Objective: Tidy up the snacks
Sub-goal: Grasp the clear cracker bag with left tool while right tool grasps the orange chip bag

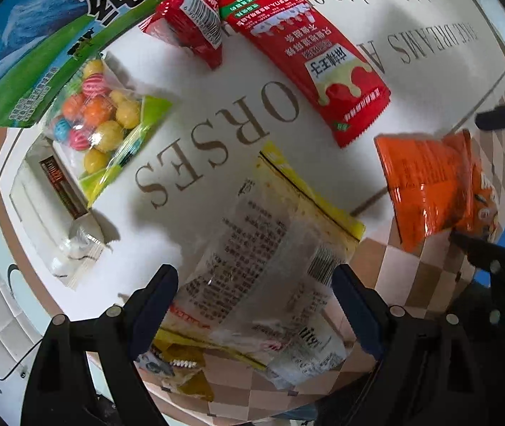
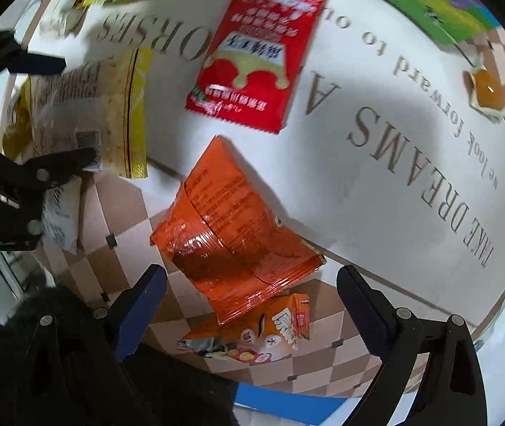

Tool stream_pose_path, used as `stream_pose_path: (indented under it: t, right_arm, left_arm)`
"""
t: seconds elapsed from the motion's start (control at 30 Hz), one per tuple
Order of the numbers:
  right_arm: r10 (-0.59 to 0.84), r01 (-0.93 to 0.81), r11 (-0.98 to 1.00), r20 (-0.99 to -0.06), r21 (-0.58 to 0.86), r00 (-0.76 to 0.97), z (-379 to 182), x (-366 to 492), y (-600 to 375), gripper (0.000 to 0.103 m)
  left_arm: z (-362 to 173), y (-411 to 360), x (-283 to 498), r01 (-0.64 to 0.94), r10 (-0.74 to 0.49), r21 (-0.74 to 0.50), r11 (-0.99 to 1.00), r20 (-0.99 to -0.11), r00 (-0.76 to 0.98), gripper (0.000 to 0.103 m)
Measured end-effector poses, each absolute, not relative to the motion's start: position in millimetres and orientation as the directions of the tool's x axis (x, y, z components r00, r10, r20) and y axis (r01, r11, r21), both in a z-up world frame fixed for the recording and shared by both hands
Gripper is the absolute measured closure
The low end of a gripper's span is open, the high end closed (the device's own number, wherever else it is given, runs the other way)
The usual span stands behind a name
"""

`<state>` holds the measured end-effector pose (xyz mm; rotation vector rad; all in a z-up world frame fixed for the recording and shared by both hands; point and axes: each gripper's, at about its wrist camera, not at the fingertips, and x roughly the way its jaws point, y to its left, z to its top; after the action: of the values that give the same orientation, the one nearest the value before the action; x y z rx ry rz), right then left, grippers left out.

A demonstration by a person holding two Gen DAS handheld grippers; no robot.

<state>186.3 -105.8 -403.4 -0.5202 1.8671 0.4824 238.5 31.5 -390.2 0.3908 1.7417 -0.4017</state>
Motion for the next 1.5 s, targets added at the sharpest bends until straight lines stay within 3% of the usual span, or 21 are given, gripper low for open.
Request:
stream_pose_path:
  t: [0.33, 0.43, 0.57, 0.7, 0.83, 1.0, 1.27, 1.4, 1.5]
  right_arm:
    - [-0.202, -0.711, 0.698, -0.930, 0.083, -0.307, -437, 167, -81, 0.005]
    - [-0.229, -0.721, 0.691, -0.931, 0.051, -0.285, -443, 159, -82, 0.014]
    - [-0.188, -0.592, 0.805, -0.927, 0.045, -0.325, -441, 171, -103, 0.021]
    - [-0.167, -0.465, 0.885, -0.932, 0.002, -0.321, -438, 184, -134, 0.022]
    - [-0.113, -0.377, 0.925, -0.908, 0.053, -0.404, -447, 185, -152, 0.021]
    - [-0.069, -0.299, 0.952, -0.904, 0.066, -0.421, -449, 200, -175, 0.020]
    - [0.143, 0.097, 0.989, -0.916, 0.115, -0.374, -437, 236, -237, 0.027]
    - [0.307, 0.277, 0.938, -0.873, 0.210, -0.380, -441, 242, -263, 0.018]
    - [0.319, 0.278, 0.934, -0.873, 0.224, -0.369, -437, 247, -277, 0.010]
  left_arm:
    - [-372, 45, 229, 0.474, 0.043, -0.047, 0.879, -0.983, -0.177, 0.014]
    - [-369, 45, 233, 0.500, 0.036, -0.065, 0.863, -0.981, -0.188, 0.014]
    - [-372, 36, 218, 0.573, 0.044, -0.088, 0.815, -0.976, -0.213, 0.014]
    - [-388, 25, 208, 0.619, 0.086, -0.082, 0.782, -0.968, -0.237, 0.014]
    - [-407, 14, 212, 0.630, 0.140, -0.040, 0.775, -0.962, -0.234, 0.014]
    - [-409, 19, 234, 0.486, 0.113, -0.016, 0.874, -0.966, -0.235, 0.026]
    - [-413, 81, 262, -0.080, -0.122, -0.103, 0.991, -0.949, -0.290, 0.031]
    - [-419, 89, 256, -0.139, -0.173, -0.137, 0.981, -0.942, -0.287, 0.031]
    - [-423, 90, 253, -0.070, -0.141, -0.126, 0.990, -0.945, -0.295, 0.030]
